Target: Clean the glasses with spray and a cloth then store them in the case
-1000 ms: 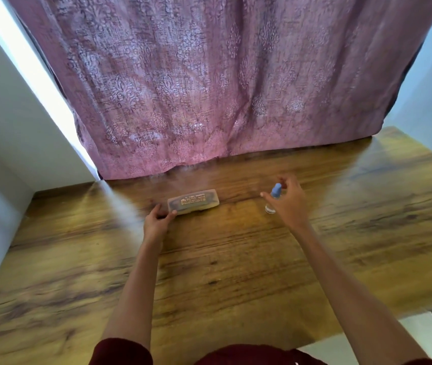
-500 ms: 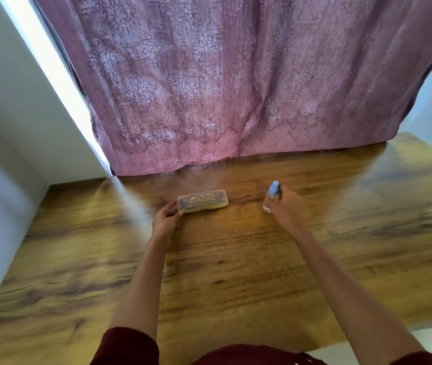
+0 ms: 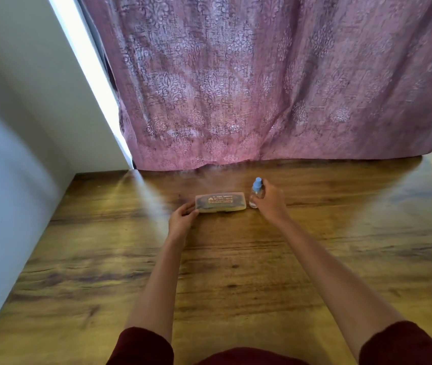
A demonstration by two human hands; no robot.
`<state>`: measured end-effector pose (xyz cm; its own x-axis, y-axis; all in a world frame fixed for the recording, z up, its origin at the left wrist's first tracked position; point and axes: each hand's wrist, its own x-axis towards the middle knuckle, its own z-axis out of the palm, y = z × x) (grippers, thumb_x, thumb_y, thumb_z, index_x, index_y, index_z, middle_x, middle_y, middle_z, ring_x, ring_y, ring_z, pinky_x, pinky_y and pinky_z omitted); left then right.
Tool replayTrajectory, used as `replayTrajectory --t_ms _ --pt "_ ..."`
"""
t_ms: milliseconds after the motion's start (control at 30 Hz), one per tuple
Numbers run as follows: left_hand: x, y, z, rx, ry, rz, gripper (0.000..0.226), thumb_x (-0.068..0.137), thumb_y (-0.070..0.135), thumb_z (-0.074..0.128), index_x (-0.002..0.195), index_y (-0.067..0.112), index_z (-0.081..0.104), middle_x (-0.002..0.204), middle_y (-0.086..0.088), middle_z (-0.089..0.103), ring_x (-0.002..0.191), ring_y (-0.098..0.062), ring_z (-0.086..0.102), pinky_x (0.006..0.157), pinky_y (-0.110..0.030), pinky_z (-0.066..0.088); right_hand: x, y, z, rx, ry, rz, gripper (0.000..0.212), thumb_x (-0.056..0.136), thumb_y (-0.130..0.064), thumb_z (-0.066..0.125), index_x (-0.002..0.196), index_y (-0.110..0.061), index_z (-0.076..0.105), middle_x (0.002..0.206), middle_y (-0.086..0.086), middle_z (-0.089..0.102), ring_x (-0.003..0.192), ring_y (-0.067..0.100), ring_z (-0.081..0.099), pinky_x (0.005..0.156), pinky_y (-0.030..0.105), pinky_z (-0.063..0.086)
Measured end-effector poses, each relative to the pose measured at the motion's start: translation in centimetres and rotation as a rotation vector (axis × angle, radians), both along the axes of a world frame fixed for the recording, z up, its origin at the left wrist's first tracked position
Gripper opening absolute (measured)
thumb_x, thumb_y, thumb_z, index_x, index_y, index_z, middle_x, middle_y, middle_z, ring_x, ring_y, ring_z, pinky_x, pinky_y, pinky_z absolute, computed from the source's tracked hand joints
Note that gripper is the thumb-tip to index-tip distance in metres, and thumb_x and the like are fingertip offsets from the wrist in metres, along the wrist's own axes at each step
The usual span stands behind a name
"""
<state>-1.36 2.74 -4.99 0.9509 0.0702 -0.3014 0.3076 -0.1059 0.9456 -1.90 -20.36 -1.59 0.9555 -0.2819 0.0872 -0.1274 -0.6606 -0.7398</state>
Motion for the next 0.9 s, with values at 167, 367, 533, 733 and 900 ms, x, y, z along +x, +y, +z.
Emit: replayTrajectory --t_ms 167,367,533,733,900 --pt "-0.2 0.0 0.2 -0.021 0.003 0.007 0.032 0.093 0.009 0.057 0.125 0.012 0.057 0.112 -0.003 0.063 0.096 -0.013 0.058 0.067 -0.015 0.048 -0.2 0.0 -0.6 -0.021 -0.045 -0.002 0.051 0.086 -0.014 0.069 0.133 -0.007 0.049 0.121 0.009 0.062 0.097 0.006 0.042 0.076 0.016 0.035" --pt "0.2 0.1 -0.2 -0.031 0.017 0.008 0.035 0.093 0.011 0.057 0.128 0.014 0.055 0.119 -0.005 0.062 0.101 -0.015 0.057 0.076 -0.021 0.048 -0.3 0.1 -0.9 0.02 -0.012 0.022 0.057 0.088 -0.016 0.066 0.139 -0.009 0.042 0.128 0.008 0.057 0.117 0.022 0.051 0.089 0.025 0.036" --pt "0.5 0.3 0.3 0.105 -0.08 0.195 0.037 0.092 0.01 0.053 0.129 0.012 0.055 0.124 -0.01 0.06 0.11 -0.022 0.057 0.099 -0.039 0.047 -0.5 0.0 -0.3 0.004 -0.058 0.041 0.047 0.089 -0.03 0.064 0.129 -0.013 0.046 0.119 0.004 0.056 0.111 0.021 0.053 0.088 0.033 0.047" --pt "1.7 -0.9 6.7 0.74 -0.644 0.263 0.04 0.097 0.017 0.045 0.135 0.006 0.046 0.142 -0.017 0.042 0.13 -0.032 0.037 0.108 -0.041 0.033 0.4 0.2 4.4 -0.36 -0.508 0.06 0.048 0.096 -0.027 0.055 0.136 -0.005 0.042 0.141 0.012 0.043 0.134 0.026 0.035 0.112 0.046 0.031" --pt "3.7 -3.3 14.9 0.816 -1.037 0.264 0.059 0.101 0.031 0.038 0.151 0.012 0.014 0.159 -0.006 0.015 0.148 -0.021 0.007 0.119 -0.046 0.004 3.6 1.7 10.9 -0.545 -0.715 0.101 0.063 0.099 -0.031 0.046 0.151 -0.007 0.021 0.16 0.01 0.014 0.148 0.025 0.006 0.119 0.051 0.01"
